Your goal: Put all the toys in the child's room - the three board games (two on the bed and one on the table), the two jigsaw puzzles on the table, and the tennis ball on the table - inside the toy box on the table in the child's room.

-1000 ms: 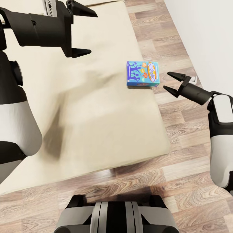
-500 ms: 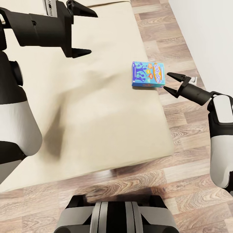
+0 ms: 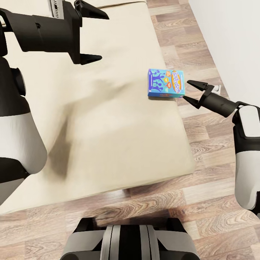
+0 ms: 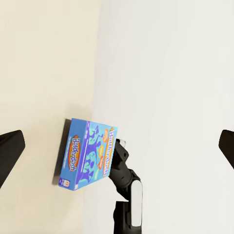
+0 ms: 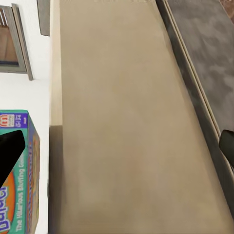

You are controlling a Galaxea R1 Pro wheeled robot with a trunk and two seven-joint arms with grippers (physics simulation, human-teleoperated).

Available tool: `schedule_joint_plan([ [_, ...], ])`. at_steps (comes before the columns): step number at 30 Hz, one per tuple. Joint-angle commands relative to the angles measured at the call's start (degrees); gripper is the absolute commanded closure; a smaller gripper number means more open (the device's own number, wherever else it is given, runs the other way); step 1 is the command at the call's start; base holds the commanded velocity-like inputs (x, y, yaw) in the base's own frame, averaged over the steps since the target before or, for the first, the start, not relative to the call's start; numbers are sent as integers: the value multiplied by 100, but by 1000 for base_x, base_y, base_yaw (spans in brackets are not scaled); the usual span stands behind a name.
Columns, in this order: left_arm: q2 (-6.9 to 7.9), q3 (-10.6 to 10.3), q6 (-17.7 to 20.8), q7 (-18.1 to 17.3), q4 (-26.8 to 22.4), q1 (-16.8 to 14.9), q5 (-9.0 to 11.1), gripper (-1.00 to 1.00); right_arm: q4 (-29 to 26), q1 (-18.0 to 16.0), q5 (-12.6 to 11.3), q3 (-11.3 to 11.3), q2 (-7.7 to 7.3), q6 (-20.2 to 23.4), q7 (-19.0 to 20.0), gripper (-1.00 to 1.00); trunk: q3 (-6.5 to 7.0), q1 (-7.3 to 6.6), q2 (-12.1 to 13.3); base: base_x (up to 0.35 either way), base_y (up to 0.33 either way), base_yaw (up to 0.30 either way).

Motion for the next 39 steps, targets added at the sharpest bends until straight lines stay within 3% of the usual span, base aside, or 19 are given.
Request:
schedule_joint_plan([
  [1, 2, 1, 39, 47, 0, -5, 35, -100, 3, -4, 58, -10, 1, 22, 56, -100, -2, 0, -1, 0, 0, 4],
  [15, 3, -7, 39, 47, 0, 3, 35, -100, -36, -10, 58, -16, -125, 22, 57, -100, -2, 0, -1, 0, 0, 1],
  [39, 2, -5, 39, 48, 0, 19, 35, -100, -77, -5, 58, -19, -138, 22, 58, -100, 23, 0, -1, 0, 0, 55],
])
